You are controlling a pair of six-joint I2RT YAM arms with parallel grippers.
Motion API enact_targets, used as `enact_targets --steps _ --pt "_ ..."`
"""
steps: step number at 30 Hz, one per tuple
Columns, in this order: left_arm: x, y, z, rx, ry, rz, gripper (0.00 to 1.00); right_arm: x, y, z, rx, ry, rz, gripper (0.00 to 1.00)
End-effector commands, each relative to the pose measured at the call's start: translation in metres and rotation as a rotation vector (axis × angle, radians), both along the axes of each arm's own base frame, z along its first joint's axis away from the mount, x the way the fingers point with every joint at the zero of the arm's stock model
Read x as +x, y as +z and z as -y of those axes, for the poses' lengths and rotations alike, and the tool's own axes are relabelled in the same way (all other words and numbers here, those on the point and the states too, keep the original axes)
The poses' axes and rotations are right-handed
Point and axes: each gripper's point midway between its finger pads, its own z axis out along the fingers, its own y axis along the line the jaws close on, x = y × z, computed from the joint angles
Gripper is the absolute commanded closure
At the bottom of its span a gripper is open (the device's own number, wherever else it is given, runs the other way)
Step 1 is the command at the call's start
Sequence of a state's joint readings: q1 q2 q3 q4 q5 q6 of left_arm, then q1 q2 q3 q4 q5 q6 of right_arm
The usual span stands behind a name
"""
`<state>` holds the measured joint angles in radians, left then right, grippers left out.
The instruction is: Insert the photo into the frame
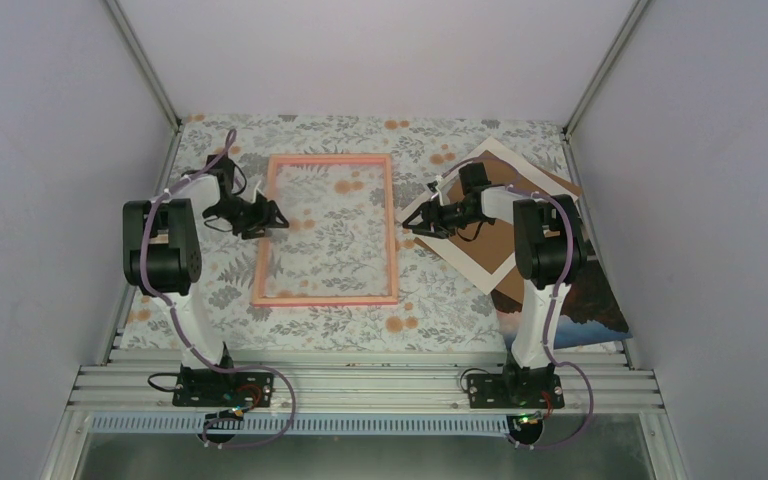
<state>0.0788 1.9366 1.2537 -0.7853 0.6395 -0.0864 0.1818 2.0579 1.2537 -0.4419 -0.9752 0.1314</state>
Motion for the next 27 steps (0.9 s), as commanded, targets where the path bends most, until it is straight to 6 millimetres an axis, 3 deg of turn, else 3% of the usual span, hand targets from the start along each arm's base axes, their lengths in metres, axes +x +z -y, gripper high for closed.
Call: enact_targets --steps 1,8,13,16,23,27 --pt "0.014 0.027 -0.008 0.115 -0.010 0.085 0.37 0.006 0.014 0.000 0.015 0.004 0.048 0.42" --pt "0.020 0.041 -0.016 0.290 -0.044 0.138 0.35 0.008 0.017 0.000 0.011 0.005 0.062 0.41" --pt "0.026 0.047 -0.046 0.470 -0.046 0.176 0.35 0.009 0.023 0.000 0.007 0.009 0.090 0.42" --pt "0.024 0.039 -0.054 0.504 -0.056 0.177 0.36 0.006 0.025 0.000 0.013 0.013 0.097 0.42" --pt "0.015 0.007 -0.055 0.521 -0.090 0.140 0.52 -0.002 0.026 -0.002 0.017 0.025 0.101 0.42" --pt "0.016 -0.007 -0.057 0.543 -0.093 0.127 0.55 -0.005 0.025 -0.003 0.015 0.031 0.100 0.42"
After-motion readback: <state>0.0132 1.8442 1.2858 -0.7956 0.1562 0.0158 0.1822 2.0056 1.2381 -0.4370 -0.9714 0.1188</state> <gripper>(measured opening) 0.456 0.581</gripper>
